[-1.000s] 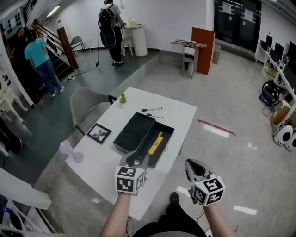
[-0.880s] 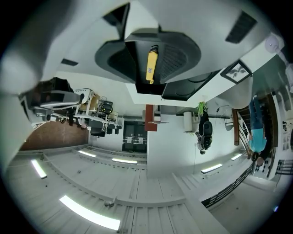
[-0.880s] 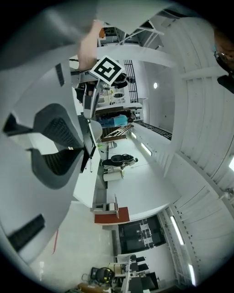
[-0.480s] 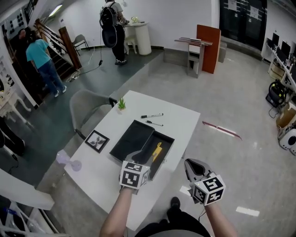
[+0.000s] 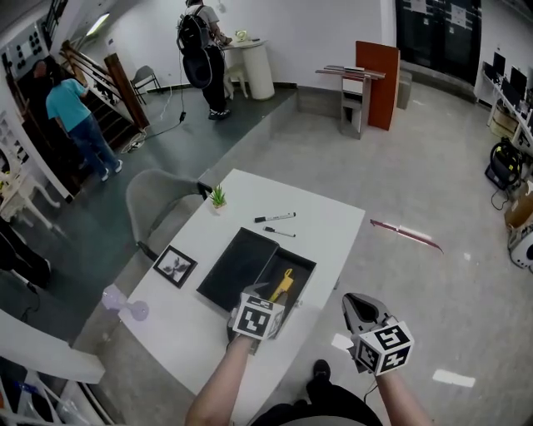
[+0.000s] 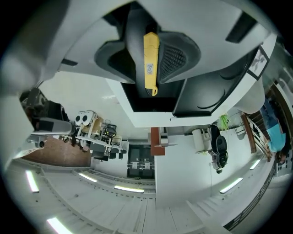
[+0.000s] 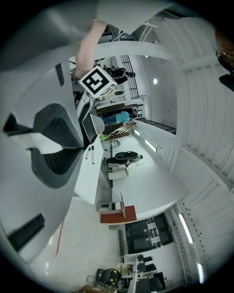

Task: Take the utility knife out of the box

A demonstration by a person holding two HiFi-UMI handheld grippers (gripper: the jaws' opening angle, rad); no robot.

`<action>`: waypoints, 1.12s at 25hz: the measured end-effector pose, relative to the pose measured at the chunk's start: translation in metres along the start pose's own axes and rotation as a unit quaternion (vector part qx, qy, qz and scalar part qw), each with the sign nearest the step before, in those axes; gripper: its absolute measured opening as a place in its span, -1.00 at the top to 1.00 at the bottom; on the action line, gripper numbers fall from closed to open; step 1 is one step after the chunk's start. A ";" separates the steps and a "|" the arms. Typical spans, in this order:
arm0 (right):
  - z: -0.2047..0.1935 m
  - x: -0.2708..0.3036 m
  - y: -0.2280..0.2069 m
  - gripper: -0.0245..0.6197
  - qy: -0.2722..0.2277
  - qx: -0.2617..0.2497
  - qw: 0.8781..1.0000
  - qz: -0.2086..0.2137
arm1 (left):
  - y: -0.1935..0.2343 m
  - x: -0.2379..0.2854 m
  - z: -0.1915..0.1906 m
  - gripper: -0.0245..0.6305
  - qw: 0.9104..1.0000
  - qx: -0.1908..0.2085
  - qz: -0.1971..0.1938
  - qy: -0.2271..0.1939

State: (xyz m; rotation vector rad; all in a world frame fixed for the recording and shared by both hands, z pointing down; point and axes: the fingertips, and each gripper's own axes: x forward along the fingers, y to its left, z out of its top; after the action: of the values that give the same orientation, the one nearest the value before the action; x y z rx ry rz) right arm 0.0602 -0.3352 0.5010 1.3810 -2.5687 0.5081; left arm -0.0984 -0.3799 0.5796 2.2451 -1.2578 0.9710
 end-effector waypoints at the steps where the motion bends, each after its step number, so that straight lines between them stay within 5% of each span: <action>1: -0.001 0.002 -0.002 0.92 0.000 0.002 1.000 0.000 | 0.001 0.005 -0.003 0.49 1.000 0.005 -0.001 0.011; 12: -0.002 0.010 -0.020 0.92 0.006 0.011 1.000 -0.008 | 0.005 0.040 -0.008 0.48 0.997 0.034 0.006 0.064; 28: -0.010 0.019 -0.040 0.92 0.023 0.023 0.999 -0.020 | 0.007 0.063 -0.014 0.48 0.993 0.013 -0.006 0.121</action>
State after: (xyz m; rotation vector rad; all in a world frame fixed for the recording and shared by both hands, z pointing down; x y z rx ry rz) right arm 0.0827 -0.3667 0.5244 1.4142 -2.5034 0.5883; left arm -0.0872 -0.4118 0.6346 2.0747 -1.1298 1.2191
